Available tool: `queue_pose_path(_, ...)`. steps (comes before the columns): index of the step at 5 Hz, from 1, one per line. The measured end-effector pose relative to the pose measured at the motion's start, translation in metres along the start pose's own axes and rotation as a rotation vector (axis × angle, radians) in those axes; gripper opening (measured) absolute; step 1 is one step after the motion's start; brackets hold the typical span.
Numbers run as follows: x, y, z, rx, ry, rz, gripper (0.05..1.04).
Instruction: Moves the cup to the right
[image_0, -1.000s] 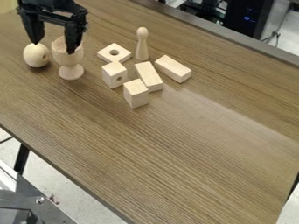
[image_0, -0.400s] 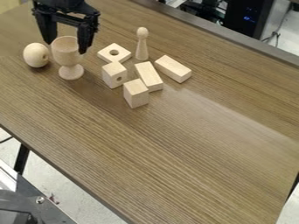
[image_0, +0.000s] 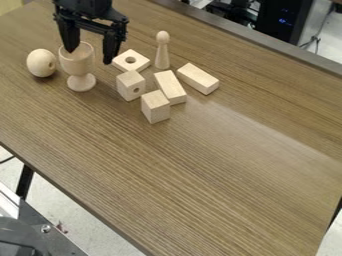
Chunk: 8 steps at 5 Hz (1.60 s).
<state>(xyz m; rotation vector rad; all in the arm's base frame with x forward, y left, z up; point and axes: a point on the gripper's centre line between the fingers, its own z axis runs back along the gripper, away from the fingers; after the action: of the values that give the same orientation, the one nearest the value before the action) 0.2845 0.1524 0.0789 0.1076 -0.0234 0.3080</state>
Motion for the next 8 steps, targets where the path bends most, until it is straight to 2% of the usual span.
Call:
queue_pose_path(1, 0.006, -0.004, -0.006, 0.009, 0.006, -0.001, 0.947)
queue_pose_path(3, 0.009, -0.002, -0.017, 0.035, 0.019, 0.021, 0.354)
queue_pose_path(4, 0.008, -0.001, -0.016, 0.04, 0.02, 0.019, 0.154)
queue_pose_path(5, 0.007, -0.003, -0.014, 0.025, 0.025, 0.018, 0.117)
queue_pose_path(6, 0.003, -0.004, 0.008, 0.009, 0.003, 0.019, 0.117)
queue_pose_path(7, 0.005, -0.006, 0.035, -0.008, -0.054, 0.024, 0.117)
queue_pose_path(8, 0.003, -0.011, 0.049, -0.017, -0.07, 0.02, 0.117)
